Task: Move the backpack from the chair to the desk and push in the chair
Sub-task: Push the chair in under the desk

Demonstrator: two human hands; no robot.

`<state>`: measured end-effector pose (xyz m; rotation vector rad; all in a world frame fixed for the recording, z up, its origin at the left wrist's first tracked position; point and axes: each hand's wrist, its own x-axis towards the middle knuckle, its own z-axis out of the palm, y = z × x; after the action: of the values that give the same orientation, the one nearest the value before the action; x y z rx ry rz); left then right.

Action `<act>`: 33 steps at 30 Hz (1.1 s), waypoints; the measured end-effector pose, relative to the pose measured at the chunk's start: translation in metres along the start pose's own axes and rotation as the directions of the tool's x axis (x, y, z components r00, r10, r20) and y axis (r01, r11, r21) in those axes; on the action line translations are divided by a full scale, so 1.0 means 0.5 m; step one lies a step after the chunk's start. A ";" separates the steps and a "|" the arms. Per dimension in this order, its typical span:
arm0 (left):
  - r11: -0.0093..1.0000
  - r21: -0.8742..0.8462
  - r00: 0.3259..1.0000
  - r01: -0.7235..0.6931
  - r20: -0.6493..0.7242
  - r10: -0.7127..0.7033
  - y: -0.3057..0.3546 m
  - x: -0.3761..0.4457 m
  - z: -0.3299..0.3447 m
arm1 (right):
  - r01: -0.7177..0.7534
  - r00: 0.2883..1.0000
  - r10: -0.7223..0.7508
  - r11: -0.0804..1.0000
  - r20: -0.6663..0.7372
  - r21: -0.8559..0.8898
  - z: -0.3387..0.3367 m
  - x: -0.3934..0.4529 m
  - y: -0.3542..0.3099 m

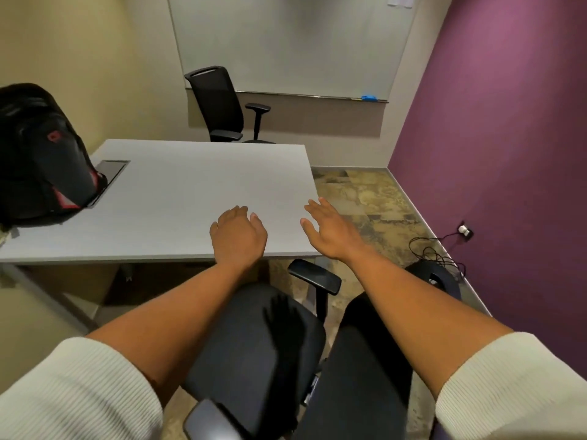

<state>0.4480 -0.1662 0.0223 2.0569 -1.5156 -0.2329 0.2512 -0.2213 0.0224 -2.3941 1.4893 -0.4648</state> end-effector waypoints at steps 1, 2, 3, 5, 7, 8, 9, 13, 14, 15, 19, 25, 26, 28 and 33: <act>1.000 0.012 1.000 -0.001 -0.009 0.001 0.016 -0.012 0.005 | 0.004 1.000 -0.004 1.000 0.001 0.009 -0.006 -0.007 0.011; 1.000 0.025 1.000 -0.003 -0.015 0.003 0.030 -0.022 0.009 | 0.006 1.000 -0.006 1.000 0.000 0.018 -0.011 -0.012 0.021; 0.999 0.036 1.000 -0.004 -0.017 0.005 0.041 -0.028 0.014 | 0.008 1.000 -0.008 1.000 -0.003 0.024 -0.016 -0.014 0.029; 0.999 0.054 1.000 -0.001 -0.019 0.002 0.059 -0.035 0.023 | 0.012 1.000 -0.012 0.999 -0.006 0.030 -0.022 -0.016 0.043; 0.997 0.071 1.000 0.004 -0.024 -0.003 0.072 -0.033 0.032 | 0.015 1.000 -0.015 0.999 -0.002 0.040 -0.026 -0.014 0.054; 0.997 0.077 1.000 0.006 -0.026 -0.004 0.075 -0.031 0.036 | 0.019 1.000 -0.019 0.999 0.000 0.041 -0.027 -0.012 0.058; 0.997 0.083 1.000 0.005 -0.028 -0.003 0.078 -0.029 0.042 | 0.024 1.000 -0.024 0.999 0.001 0.039 -0.028 -0.009 0.062; 0.995 0.095 1.000 0.022 -0.021 -0.020 0.090 -0.010 0.068 | 0.033 0.999 -0.033 0.999 0.003 0.036 -0.033 0.000 0.084; 0.995 0.094 0.999 0.026 -0.023 -0.024 0.093 -0.006 0.075 | 0.036 0.999 -0.036 0.999 0.006 0.033 -0.034 0.004 0.093; 0.995 0.092 0.999 0.024 -0.027 -0.021 0.097 -0.005 0.081 | 0.039 0.999 -0.039 0.999 0.009 0.031 -0.035 0.008 0.102; 0.993 0.120 0.999 0.019 -0.030 -0.016 0.110 -0.009 0.106 | 0.055 0.998 -0.056 0.998 0.023 0.033 -0.031 0.027 0.138; 0.976 0.165 0.988 0.145 -0.076 -0.134 0.155 -0.034 0.140 | 0.178 0.977 -0.187 0.980 0.105 0.088 -0.010 0.055 0.200; 0.971 0.170 0.983 0.169 -0.096 -0.154 0.166 -0.045 0.149 | 0.203 0.970 -0.213 0.975 0.117 0.093 -0.008 0.057 0.211; 0.960 0.172 0.970 0.220 -0.141 -0.197 0.189 -0.071 0.165 | 0.250 0.954 -0.263 0.963 0.141 0.103 -0.004 0.057 0.233; 0.892 0.130 0.881 0.434 -0.267 -0.390 0.264 -0.186 0.197 | 0.392 0.869 -0.426 0.903 0.252 0.173 -0.017 0.008 0.295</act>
<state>0.2627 -0.1398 -0.0053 2.4487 -0.9726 -0.0036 0.1299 -0.2886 -0.0286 -2.5508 0.8070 -0.2663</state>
